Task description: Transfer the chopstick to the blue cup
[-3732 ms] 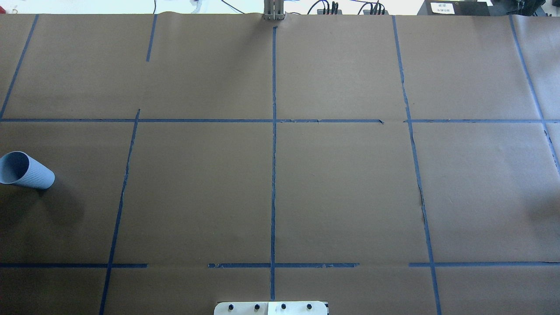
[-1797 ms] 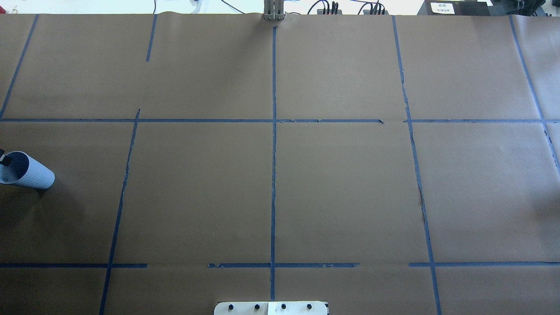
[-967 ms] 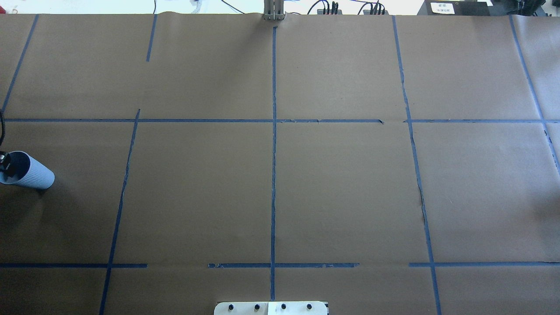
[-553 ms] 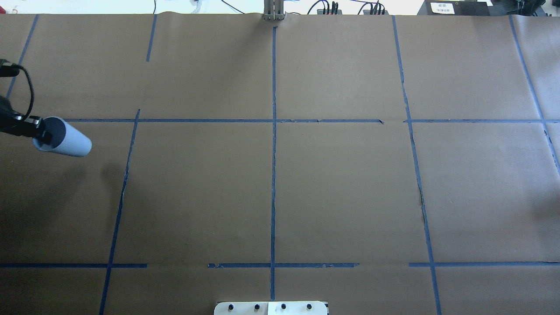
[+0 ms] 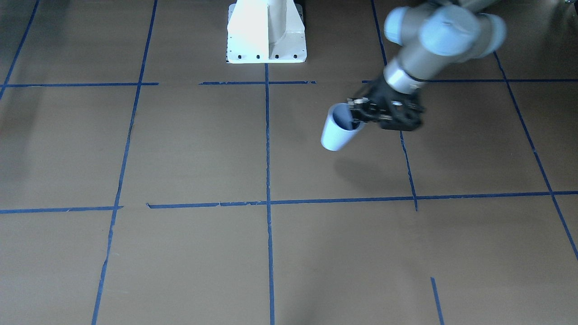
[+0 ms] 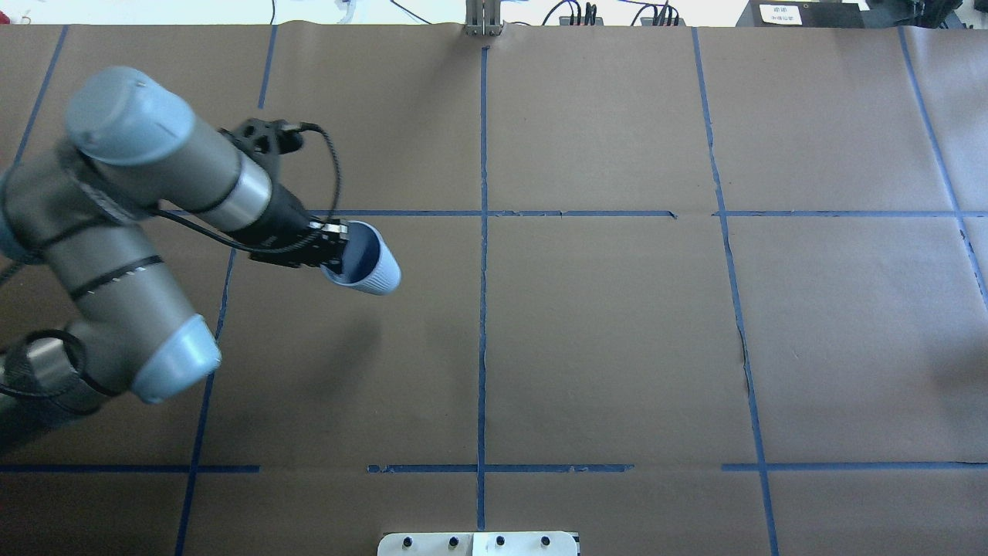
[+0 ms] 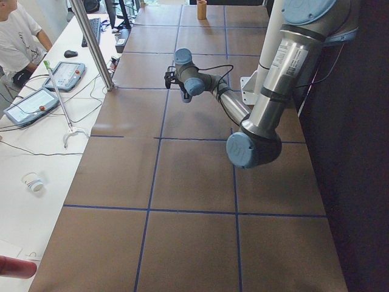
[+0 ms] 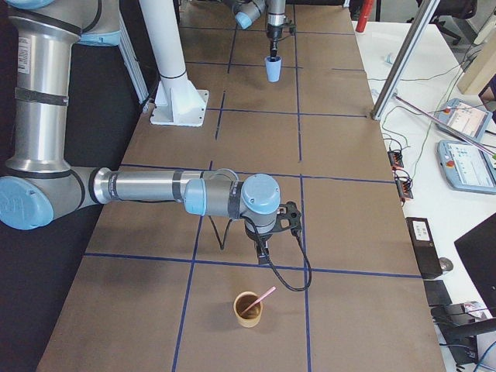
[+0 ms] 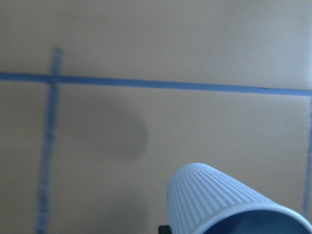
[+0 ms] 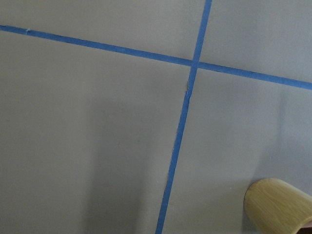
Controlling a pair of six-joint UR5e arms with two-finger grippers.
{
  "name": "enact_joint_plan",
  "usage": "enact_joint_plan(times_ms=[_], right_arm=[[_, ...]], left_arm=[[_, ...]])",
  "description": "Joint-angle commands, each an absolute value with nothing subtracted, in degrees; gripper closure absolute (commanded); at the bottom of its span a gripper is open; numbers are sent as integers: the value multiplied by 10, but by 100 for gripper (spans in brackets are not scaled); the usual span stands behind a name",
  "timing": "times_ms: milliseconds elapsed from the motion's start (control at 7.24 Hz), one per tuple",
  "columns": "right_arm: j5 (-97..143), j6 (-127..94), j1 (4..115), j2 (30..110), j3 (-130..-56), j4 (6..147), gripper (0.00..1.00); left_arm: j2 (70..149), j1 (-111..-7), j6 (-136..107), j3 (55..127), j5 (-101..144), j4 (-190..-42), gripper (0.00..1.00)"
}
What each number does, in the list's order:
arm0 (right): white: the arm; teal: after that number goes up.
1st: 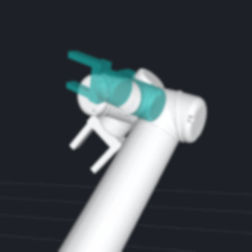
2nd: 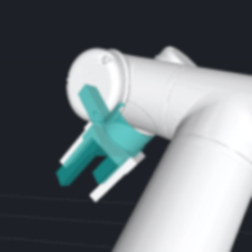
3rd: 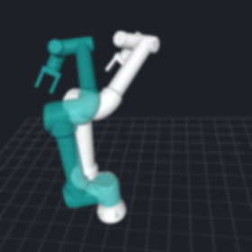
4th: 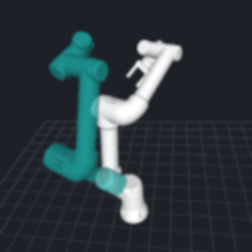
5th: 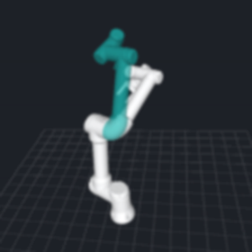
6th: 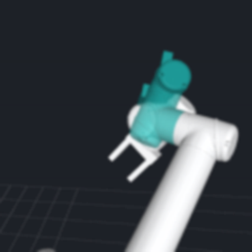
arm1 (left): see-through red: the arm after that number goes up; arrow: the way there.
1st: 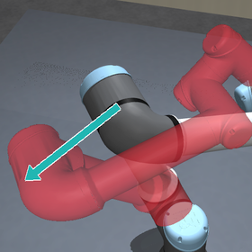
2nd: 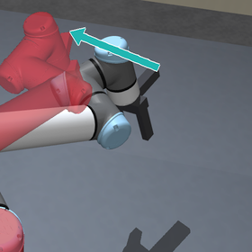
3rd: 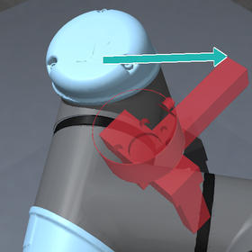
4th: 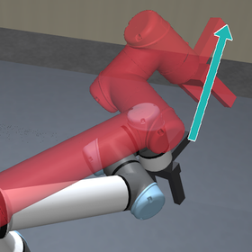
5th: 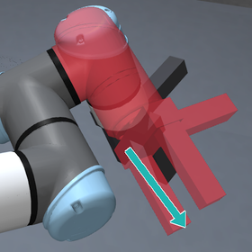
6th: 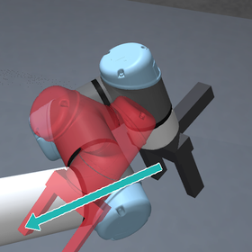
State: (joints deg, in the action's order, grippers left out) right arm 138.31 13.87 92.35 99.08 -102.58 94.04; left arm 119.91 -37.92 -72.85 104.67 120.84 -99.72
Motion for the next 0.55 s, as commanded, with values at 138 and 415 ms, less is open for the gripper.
enact_joint_plan(times_ms=[138,415], right_arm=[[1409,138,924,992,-1028,940,0],[1427,143,923,995,-1027,940,0]], left_arm=[[1344,-278,-759,968,1075,-924,100],[1339,-259,-771,963,1074,-925,100]])
